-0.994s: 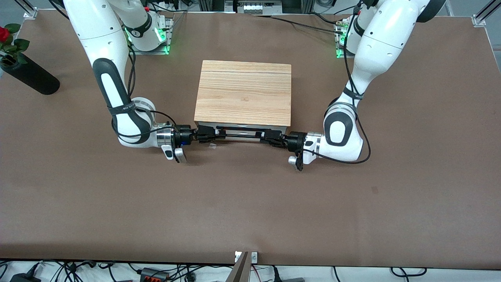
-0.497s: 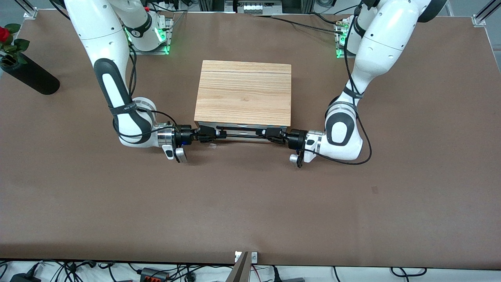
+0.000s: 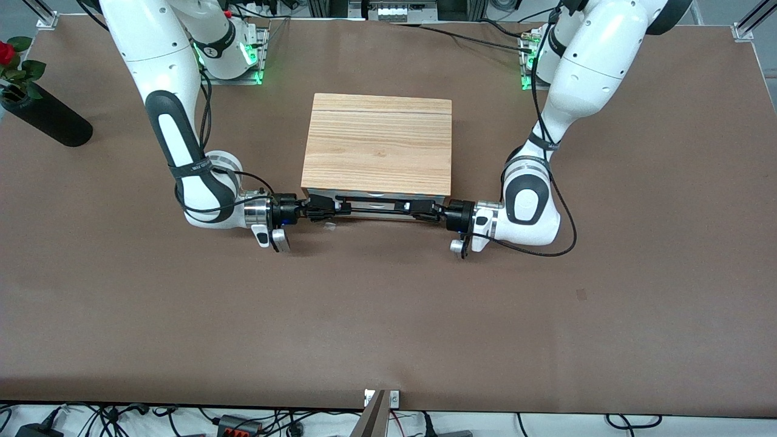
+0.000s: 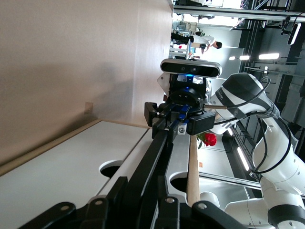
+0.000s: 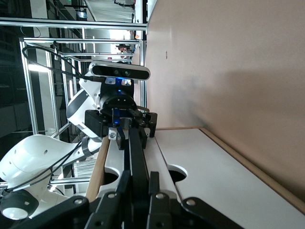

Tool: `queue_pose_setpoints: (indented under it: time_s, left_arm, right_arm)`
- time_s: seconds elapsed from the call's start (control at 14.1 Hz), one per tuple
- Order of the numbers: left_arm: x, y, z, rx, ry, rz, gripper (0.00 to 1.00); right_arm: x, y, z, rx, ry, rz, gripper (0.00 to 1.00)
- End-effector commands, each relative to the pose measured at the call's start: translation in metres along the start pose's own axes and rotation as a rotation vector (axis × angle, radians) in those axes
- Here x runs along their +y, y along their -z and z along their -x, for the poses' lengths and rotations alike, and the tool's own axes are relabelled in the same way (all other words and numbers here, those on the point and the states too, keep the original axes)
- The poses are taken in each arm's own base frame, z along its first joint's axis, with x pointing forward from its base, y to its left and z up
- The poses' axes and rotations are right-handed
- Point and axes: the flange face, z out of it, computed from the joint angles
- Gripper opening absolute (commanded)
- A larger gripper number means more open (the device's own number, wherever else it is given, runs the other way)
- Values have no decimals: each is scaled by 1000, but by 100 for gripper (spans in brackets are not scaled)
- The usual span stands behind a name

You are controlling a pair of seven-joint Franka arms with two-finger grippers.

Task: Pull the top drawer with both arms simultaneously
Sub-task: 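Pull the handle outward with both grippers to slide the drawer open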

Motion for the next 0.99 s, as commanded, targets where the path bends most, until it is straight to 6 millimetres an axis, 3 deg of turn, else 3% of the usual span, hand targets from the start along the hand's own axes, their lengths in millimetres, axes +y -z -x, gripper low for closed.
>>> queue_pose_setpoints:
  time_s: [0.0,0.57,0.92]
  left_arm:
    - [1,-5,8,-4,-8,46,35]
    - [2,-6,8,1,-24,51,17]
    - [7,-6,-2,32,-30,75,16]
  right_arm:
    - [-8,-2,0,12,6,-13,9]
    - [-9,-3,0,11,9,-15,9]
    - [-8,-3,0,11,9,-13,9]
